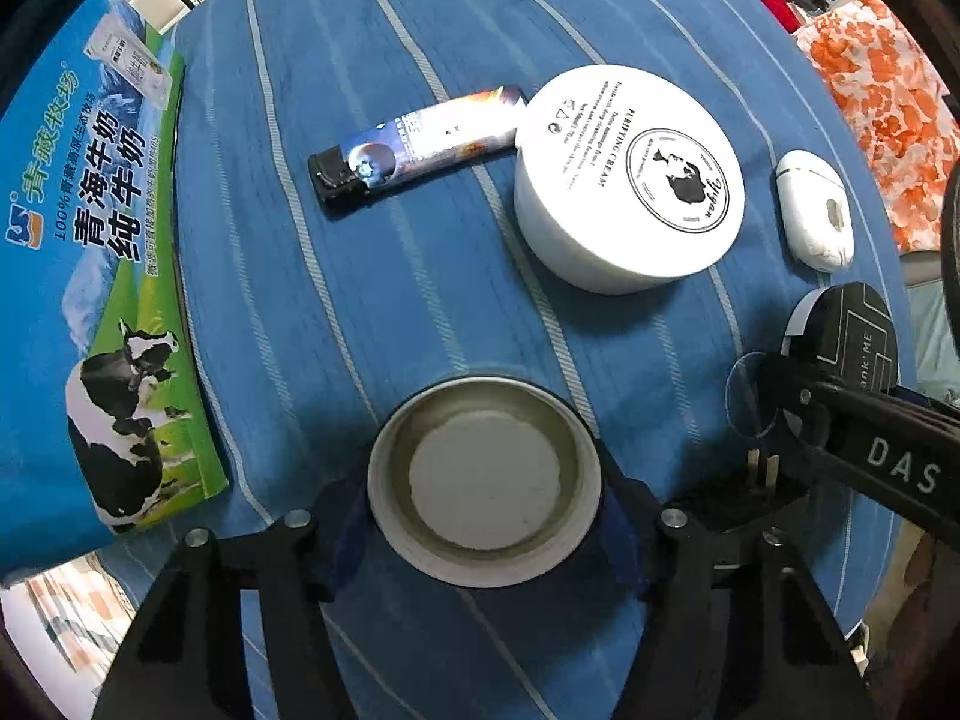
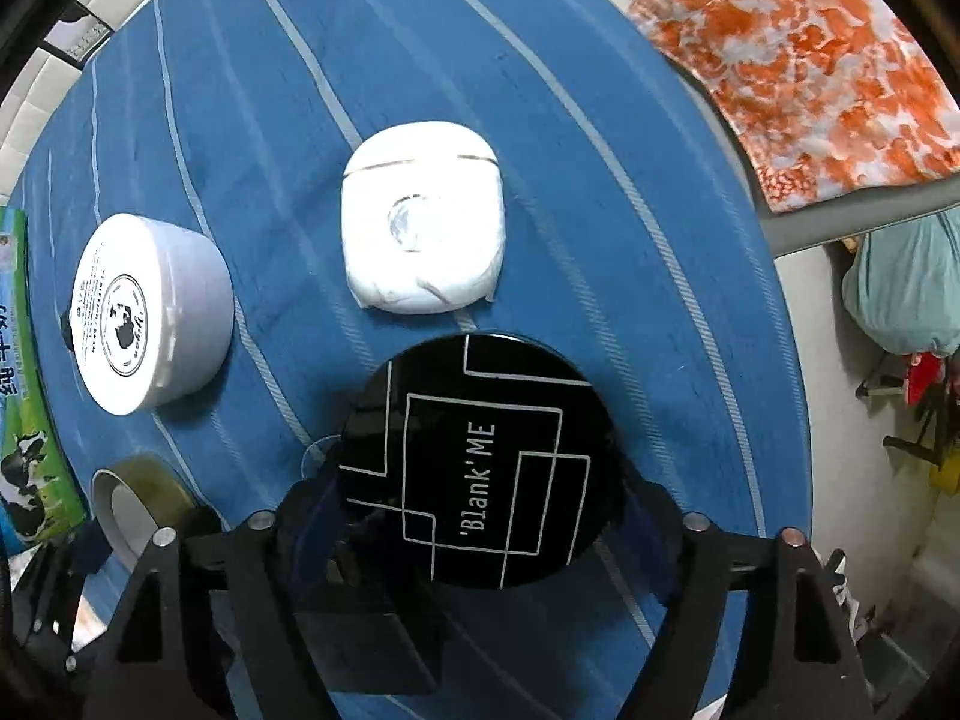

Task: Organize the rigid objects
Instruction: 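Grasp the round metal tin with the left tool while the right tool grasps the black Blank'ME case, then carry the metal tin with the left tool while the right tool carries the black case to the box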

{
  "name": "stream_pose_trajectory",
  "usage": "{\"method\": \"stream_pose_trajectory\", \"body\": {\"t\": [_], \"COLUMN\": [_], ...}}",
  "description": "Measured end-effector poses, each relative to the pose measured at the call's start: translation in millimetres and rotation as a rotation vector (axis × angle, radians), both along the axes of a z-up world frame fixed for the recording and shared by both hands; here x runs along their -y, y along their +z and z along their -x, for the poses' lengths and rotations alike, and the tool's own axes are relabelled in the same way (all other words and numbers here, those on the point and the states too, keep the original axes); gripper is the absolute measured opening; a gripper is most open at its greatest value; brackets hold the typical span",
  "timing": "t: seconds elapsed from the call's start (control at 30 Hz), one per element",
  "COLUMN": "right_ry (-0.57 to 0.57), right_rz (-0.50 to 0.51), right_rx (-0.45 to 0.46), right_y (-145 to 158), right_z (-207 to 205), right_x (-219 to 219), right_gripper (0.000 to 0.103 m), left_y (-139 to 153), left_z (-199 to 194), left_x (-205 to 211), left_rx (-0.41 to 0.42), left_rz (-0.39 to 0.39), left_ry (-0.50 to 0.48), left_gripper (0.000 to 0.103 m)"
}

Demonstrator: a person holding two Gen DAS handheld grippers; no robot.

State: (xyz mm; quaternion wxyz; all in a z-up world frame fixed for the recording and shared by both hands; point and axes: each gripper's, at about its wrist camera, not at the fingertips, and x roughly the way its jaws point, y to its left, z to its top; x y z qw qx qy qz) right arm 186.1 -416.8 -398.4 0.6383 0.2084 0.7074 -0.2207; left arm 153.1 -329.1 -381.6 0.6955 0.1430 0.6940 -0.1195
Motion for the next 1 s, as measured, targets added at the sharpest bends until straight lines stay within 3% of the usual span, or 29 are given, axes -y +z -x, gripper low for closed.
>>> {"method": "stream_pose_trajectory", "body": {"t": [0.3,0.6,1.0], "right_ry": [0.086,0.163,0.288], "right_rz": [0.041,0.078,0.07], "right_rx": [0.008,0.087,0.242], "right_y": [18,59,132], "right_z": [14,26,25], "right_x": [-15,-36,-92], "right_gripper": [0.077,0.077,0.077], "left_y": [28,44,118], "left_z": [20,39,49], "left_x": [-12,-44,-90], "left_rx": [0.053,0.062,0.215], "left_rz": [0.021,0.044,0.089], "left_ry": [-0.007,0.014,0.031], "left_gripper": [0.062,0.062,0.062]}}
